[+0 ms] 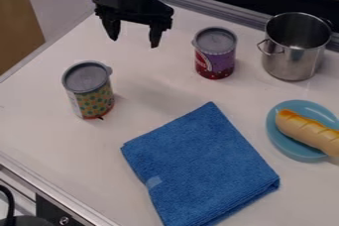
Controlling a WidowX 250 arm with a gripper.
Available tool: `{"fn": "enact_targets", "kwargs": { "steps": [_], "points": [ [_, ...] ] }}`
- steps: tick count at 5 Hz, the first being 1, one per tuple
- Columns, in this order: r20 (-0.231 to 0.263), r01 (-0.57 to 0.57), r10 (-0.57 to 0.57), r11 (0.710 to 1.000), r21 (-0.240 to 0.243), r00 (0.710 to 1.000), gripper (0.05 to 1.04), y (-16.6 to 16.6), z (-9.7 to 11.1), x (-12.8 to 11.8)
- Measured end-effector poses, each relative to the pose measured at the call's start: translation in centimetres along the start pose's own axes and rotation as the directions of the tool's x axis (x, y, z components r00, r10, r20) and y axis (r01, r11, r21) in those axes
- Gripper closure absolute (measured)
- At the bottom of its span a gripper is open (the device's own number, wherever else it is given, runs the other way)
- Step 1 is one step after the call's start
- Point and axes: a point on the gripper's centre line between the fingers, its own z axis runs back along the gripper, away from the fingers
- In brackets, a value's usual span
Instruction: Move the can to the left-side corner of the blue towel
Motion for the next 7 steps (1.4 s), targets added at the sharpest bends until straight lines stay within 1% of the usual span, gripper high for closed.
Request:
{"fn": "enact_targets", "kwargs": {
  "steps": [1, 2, 3, 4, 5, 6, 7],
  "points": [
    [-0.03, 0.004, -0.004, 1.0, 0.003, 1.0, 0.084, 0.0, -0.8, -0.6],
    [-0.021, 0.008, -0.008, 0.999, 0.033, 1.0, 0.084, 1.3, -3.1, 1.1],
    [-0.028, 0.037, -0.036, 0.999, 0.011, 0.999, 0.084, 3.2, -3.9, 2.5],
    [-0.027, 0.02, -0.022, 0.999, -0.044, 0.999, 0.084, 4.8, -4.5, 3.0],
    [-0.067, -0.142, 0.137, 0.986, -0.087, 0.988, 0.084, 5.6, -4.7, 2.3],
    [-0.131, -0.11, 0.094, 0.986, -0.124, 0.987, 0.085, 5.9, -5.2, -0.1],
    [-0.145, -0.139, 0.121, 0.983, -0.123, 0.982, 0.084, 6.4, -4.8, -0.4]
  ]
}}
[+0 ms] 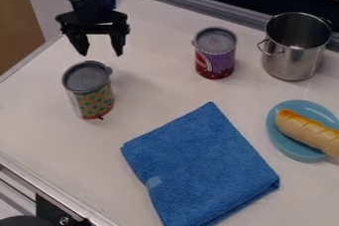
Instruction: Move the can to the left-side corner of the blue towel
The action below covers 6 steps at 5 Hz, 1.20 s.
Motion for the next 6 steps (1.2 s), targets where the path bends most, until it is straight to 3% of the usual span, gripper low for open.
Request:
{"fn": "enact_targets", "kwargs": {
  "steps": [1, 4, 6],
  "points": [
    [-0.038, 0.043, -0.042, 0.999, 0.027, 0.998, 0.084, 0.4, -0.5, -1.2],
    [-0.089, 0.03, -0.022, 0.995, 0.091, 0.996, 0.084, 0.4, -0.2, -6.3],
    [-0.101, 0.037, -0.028, 0.996, 0.086, 0.994, 0.084, -0.6, 0.1, -9.7]
  ]
}}
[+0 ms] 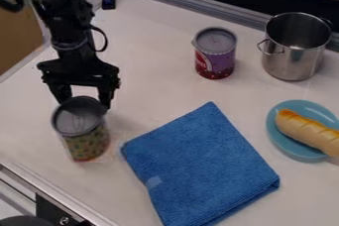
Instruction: Move the can to the left-side corner of the blue towel
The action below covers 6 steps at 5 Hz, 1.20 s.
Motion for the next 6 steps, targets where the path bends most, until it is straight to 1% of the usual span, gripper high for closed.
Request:
{"fn": "enact_targets", "kwargs": {
  "steps": [1, 2, 3, 5, 6],
  "points": [
    [-0.011, 0.018, -0.018, 0.999, 0.031, 1.0, 0.084, -0.7, -0.6, -1.2],
    [-0.009, 0.021, -0.021, 0.999, 0.038, 1.0, 0.084, -0.9, -0.7, -2.3],
    [-0.003, 0.04, -0.04, 0.999, 0.036, 0.999, 0.084, -1.0, -0.4, -3.4],
    [-0.004, 0.022, -0.022, 0.999, 0.029, 1.0, 0.084, -0.8, 0.2, -3.2],
    [0.047, 0.016, -0.017, 1.0, 0.026, 0.999, 0.085, -1.2, 0.4, -1.3]
  ]
}}
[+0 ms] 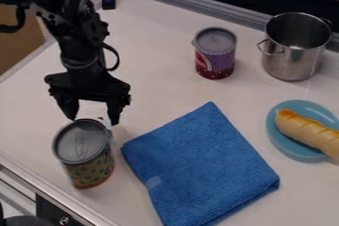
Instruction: Move the can to the left-side corner of the blue towel
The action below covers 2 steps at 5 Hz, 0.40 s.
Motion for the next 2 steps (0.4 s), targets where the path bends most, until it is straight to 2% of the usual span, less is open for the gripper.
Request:
{"fn": "enact_targets", "kwargs": {
  "steps": [1, 2],
  "points": [
    [0.086, -0.043, 0.042, 0.999, 0.01, 0.995, 0.085, 0.0, 0.7, 3.3],
    [0.111, 0.027, -0.027, 1.0, 0.003, 0.993, 0.085, -0.6, 1.0, 6.3]
  ]
}}
